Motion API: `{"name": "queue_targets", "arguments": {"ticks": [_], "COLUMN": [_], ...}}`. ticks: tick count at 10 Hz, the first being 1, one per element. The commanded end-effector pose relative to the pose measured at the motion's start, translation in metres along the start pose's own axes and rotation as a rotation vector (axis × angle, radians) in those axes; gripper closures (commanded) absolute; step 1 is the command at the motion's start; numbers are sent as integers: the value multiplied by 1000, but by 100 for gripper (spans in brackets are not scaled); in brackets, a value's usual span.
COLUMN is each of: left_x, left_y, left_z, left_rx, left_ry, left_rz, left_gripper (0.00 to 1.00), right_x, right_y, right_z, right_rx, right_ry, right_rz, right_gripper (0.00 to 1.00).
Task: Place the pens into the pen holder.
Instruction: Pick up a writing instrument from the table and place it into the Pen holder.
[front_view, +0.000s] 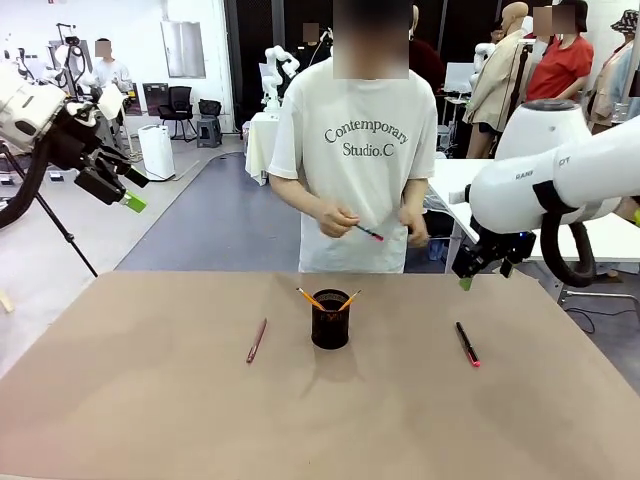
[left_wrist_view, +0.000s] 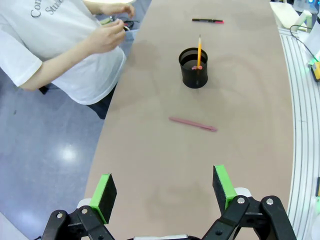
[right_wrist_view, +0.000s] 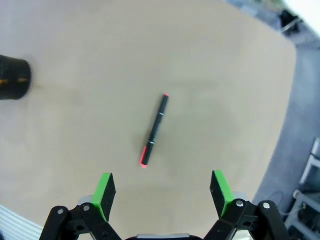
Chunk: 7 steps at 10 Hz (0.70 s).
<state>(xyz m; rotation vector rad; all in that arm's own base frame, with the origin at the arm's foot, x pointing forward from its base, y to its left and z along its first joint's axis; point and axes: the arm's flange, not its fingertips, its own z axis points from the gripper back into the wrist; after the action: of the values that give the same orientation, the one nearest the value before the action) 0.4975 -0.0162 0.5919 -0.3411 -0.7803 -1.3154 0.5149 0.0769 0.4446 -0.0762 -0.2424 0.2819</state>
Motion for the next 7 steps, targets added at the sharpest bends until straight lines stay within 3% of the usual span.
{"name": "queue_targets", "arguments": {"ticks": [1,4,7], "left_x": [0,0,0], "left_y": [1,1,1], "left_z": [2,2,2], "left_rx": [4,4,4], "left_ry": [2,2,2], "left_rz": [-2,-2,-2], "left_gripper": [0,0,0], "right_x": [4,-1,-4], "right_y": [0,-8,-6], "right_z": [-17,-38,-35], "right_rx": [-33,43,-4], "right_ry": [64,67,75], "right_rz": [-85,-111,-80], "right_gripper": [0,0,0]}}
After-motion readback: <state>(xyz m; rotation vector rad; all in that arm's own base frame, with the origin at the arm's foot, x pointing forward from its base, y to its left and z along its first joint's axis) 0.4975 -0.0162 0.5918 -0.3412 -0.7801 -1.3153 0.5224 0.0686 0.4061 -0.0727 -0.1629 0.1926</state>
